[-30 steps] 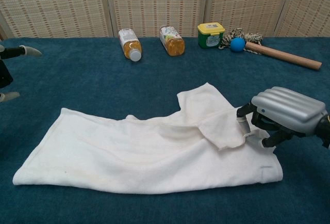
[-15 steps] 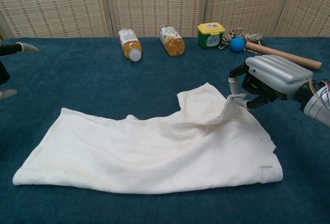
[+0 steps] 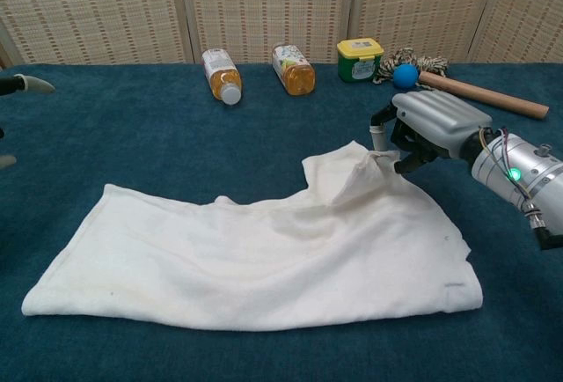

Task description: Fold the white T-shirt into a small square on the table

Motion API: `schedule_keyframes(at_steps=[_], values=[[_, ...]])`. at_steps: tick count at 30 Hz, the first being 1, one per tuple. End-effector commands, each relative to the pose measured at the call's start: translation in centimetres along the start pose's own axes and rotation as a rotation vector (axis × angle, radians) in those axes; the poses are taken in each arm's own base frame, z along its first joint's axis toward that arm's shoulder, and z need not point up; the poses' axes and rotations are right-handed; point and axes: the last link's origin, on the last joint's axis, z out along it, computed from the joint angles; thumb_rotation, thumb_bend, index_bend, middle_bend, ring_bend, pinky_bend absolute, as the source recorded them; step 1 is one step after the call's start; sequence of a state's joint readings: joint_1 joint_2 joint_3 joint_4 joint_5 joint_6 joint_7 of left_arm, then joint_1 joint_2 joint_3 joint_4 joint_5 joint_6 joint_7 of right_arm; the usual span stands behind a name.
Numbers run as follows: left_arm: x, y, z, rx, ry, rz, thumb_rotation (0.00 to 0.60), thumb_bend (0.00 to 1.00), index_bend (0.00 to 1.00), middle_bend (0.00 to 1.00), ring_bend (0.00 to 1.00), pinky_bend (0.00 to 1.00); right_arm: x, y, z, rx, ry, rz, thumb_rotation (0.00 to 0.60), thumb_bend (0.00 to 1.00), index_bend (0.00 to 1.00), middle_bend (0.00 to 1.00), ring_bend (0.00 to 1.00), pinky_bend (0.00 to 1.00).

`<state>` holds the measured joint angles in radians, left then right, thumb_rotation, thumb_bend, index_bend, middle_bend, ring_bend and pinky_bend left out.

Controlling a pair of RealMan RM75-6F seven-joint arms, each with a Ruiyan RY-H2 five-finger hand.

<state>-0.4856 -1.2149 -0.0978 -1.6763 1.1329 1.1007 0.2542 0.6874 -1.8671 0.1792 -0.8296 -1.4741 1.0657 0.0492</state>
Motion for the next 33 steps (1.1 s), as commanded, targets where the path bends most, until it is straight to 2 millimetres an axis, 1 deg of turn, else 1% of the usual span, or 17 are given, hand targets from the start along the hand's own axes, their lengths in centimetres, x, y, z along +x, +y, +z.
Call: schedule_keyframes(at_steps=[1,10,19,33], values=[[0.0,0.0,0.0,0.001,0.000,0.001,0.600,0.41,0.01,0.94,0.85,0.96,-0.1,-0.2,1.1,-0.015,0.003,0.006,0.600,0.54,0.66,0.97,0.98,1.00],[-0.1,-0.2,-0.2,0.002,-0.006,0.000,0.600,0.41,0.00,0.94,0.85,0.96,0.0,-0.8,3.1,-0.026,0.011,-0.011,0.600,0.54,0.66,0.97,0.98,1.00],[-0.2,-0.6,-0.3,0.008,-0.008,0.002,0.600,0.41,0.00,0.94,0.85,0.96,0.0,-0.9,4.6,-0.041,0.011,-0.033,0.600,0.53,0.66,0.97,0.98,1.00],[-0.2,-0.9,-0.3,0.020,-0.008,0.002,0.600,0.41,0.01,0.94,0.85,0.96,-0.5,-1.0,6.0,-0.069,-0.006,-0.051,0.600,0.54,0.66,0.97,0.98,1.00]])
